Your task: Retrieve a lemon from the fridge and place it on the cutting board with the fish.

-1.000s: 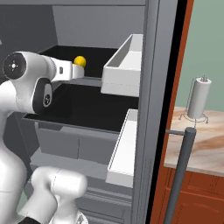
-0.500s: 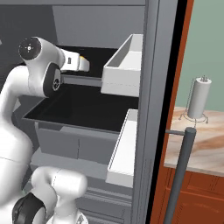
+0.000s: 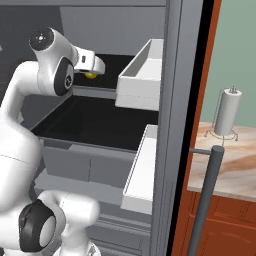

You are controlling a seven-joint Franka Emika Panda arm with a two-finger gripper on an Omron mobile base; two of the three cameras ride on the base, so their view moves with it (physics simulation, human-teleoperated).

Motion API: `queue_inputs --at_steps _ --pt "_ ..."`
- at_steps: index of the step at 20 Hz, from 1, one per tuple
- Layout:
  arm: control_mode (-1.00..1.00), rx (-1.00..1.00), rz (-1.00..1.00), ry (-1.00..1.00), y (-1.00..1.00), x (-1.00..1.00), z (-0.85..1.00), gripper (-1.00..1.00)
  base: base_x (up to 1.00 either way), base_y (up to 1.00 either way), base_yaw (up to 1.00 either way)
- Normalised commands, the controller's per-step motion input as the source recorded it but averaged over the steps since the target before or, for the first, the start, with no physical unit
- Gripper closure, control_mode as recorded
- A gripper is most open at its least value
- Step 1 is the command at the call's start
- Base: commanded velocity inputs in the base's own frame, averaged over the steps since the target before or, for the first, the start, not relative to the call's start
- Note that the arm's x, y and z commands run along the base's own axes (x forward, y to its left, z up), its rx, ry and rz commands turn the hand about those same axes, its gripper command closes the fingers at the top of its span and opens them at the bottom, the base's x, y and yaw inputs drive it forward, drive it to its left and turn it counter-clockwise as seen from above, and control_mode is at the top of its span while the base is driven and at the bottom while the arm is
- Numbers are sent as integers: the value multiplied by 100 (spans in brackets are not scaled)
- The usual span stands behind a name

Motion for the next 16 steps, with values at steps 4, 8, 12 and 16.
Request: queue_inputs --at_steps 4,8,12,16 --pt "-100 0 0 0 0 21 -8 -100 0 0 0" --pt "-100 0 0 0 0 30 -2 -100 0 0 0" --pt "-100 0 0 3 0 43 0 -100 0 0 0" --pt "-100 0 0 4 1 38 0 -100 0 0 0"
